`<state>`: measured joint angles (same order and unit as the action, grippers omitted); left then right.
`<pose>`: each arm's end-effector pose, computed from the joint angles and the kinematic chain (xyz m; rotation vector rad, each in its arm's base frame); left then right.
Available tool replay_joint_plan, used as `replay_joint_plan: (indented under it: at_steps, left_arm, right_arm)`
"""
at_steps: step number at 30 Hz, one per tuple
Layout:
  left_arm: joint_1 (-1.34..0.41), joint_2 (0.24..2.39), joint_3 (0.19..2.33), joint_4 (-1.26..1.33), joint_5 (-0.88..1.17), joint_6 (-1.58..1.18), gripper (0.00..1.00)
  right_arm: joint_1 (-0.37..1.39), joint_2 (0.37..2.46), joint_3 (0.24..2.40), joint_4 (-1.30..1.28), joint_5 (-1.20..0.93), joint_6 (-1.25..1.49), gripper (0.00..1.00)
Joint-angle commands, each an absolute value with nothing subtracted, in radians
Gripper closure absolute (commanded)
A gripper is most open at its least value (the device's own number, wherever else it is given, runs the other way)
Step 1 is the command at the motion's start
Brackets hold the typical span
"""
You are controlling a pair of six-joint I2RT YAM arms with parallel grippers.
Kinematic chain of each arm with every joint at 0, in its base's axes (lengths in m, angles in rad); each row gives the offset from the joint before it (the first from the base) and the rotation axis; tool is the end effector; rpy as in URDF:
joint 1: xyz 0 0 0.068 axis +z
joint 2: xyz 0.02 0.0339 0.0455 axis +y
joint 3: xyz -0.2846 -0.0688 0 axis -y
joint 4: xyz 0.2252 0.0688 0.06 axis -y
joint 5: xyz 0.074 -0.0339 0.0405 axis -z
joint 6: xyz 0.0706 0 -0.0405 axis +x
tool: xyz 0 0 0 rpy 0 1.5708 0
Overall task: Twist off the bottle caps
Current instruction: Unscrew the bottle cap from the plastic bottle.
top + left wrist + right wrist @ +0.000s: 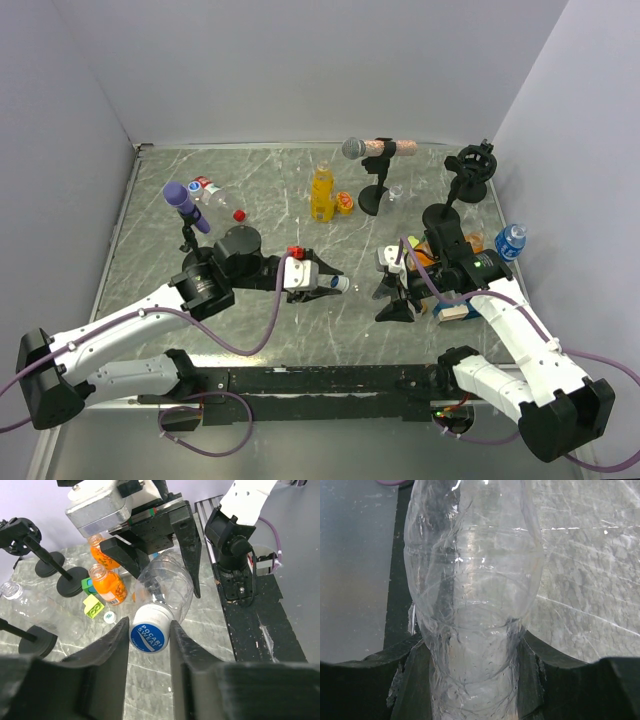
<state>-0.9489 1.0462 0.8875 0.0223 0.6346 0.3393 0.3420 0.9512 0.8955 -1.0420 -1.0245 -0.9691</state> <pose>0.1052 -0.2186 0.3657 1.4209 1.0751 -0.9849 0.1054 0.1016 0.2940 -1.5805 1.5652 1.0151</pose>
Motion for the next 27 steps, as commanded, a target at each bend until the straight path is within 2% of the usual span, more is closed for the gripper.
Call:
replay_joint_plan:
  at_steps: [1,3,6,9,12,17,20,24,25,26,27]
  left_arm:
    - [-0.953,1.046,0.934,0.020,0.669,0.333,0.76]
    - [-0.953,1.039,0.936,0.011,0.661,0.308,0.89]
    - [-0.953,1.025,0.928,0.009,0.649,0.240,0.99]
    - [-0.953,1.006,0.911,0.057,0.621,0.076,0.99]
    - [-0.957,1.008,0.934,0.065,0.487,-0.287,0.99]
    - [-0.965,1.063,1.104,-0.211,0.286,-0.781,0.99]
    - [-0.998,1.107,1.186,-0.375,0.223,-0.900,0.99]
    - [-1.019,1.124,1.190,-0.388,0.203,-0.884,0.99]
    - [-1.017,1.126,1.189,-0.388,0.198,-0.867,0.98]
    - [-1.017,1.130,1.186,-0.388,0.193,-0.850,0.90]
    - [-1.019,1.135,1.187,-0.388,0.199,-0.827,0.78]
  right_arm:
    - [0.334,0.940,0.908,-1.039,-1.069,-0.996,0.71]
    - [0.334,0.943,0.910,-1.040,-1.069,-0.996,0.71]
    - [0.334,0.945,0.910,-1.040,-1.069,-0.997,0.71]
    - [0.334,0.943,0.910,-1.039,-1.069,-0.997,0.71]
    - [0.334,0.946,0.910,-1.039,-1.069,-0.996,0.71]
    - [0.334,0.951,0.913,-1.039,-1.069,-0.997,0.71]
    - [0.334,0.963,0.919,-1.042,-1.074,-1.002,0.71]
    - [0.334,0.973,0.936,-1.060,-1.075,-1.009,0.71]
    - [0.334,0.968,0.936,-1.060,-1.072,-1.008,0.71]
    - [0.334,0.963,0.933,-1.057,-1.071,-1.005,0.71]
    - [0.334,0.959,0.925,-1.051,-1.068,-1.000,0.71]
